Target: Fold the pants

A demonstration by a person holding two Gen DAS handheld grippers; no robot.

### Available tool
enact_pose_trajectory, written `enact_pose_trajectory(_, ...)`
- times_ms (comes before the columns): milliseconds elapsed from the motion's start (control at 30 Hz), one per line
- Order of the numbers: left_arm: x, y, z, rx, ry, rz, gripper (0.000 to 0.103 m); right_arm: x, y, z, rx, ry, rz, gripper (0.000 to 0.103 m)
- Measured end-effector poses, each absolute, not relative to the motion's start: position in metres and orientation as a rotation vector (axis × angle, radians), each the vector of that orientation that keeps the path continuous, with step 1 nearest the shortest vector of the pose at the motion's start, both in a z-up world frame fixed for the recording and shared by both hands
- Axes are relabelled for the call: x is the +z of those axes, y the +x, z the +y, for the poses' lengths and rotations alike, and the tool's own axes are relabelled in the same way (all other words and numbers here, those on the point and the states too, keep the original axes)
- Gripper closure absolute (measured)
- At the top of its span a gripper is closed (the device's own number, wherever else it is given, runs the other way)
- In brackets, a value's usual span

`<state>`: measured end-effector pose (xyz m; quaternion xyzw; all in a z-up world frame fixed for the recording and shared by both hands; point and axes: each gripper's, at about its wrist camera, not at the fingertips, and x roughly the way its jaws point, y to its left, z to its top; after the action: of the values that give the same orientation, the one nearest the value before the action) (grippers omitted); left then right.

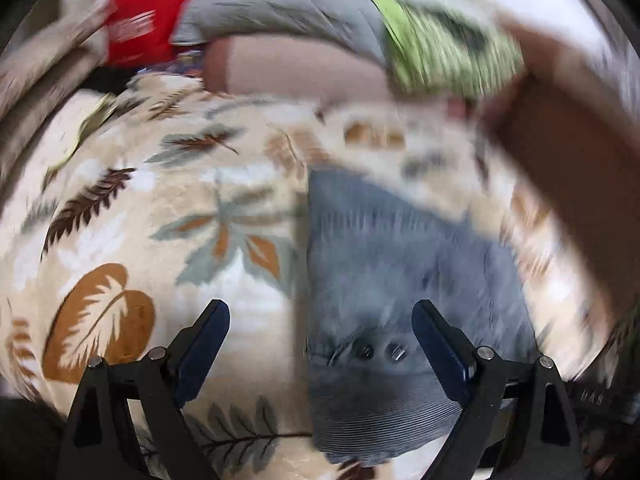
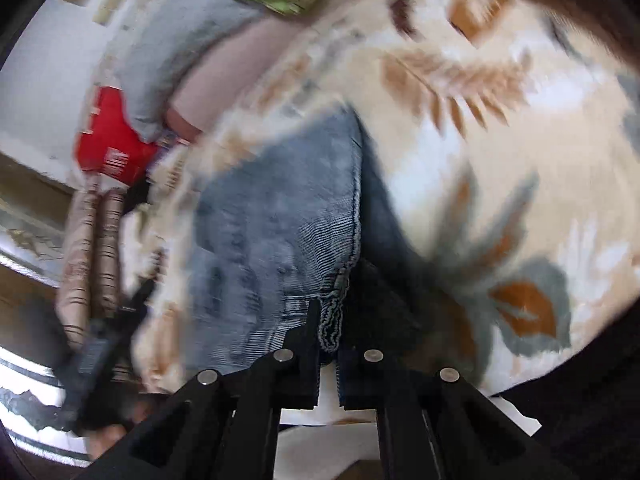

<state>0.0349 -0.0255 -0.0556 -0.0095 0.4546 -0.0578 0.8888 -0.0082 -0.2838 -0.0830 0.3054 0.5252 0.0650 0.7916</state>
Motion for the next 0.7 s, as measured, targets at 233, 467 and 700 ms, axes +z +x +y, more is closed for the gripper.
enact_pose_trajectory(233, -0.077, 0.033, -0.04, -0.1, 0.137, 0.958, 0.004, -0.092, -0.003, -0.293, 0.193, 0.672, 1.161, 0.091)
enact_pose_trajectory(467, -0.08, 0.032, -0.035, -0.112, 0.102, 0.946, 0.004, -0.016, -0.014, -0.301, 0.198, 0.619, 0.965, 0.085)
enact_pose_trajectory(700, -0.076, 0.029, -0.025, -0.153, 0.036, 0.958, 0.005, -0.108, 0.028, -0.281, 0.271, 0.729, 1.186, 0.096)
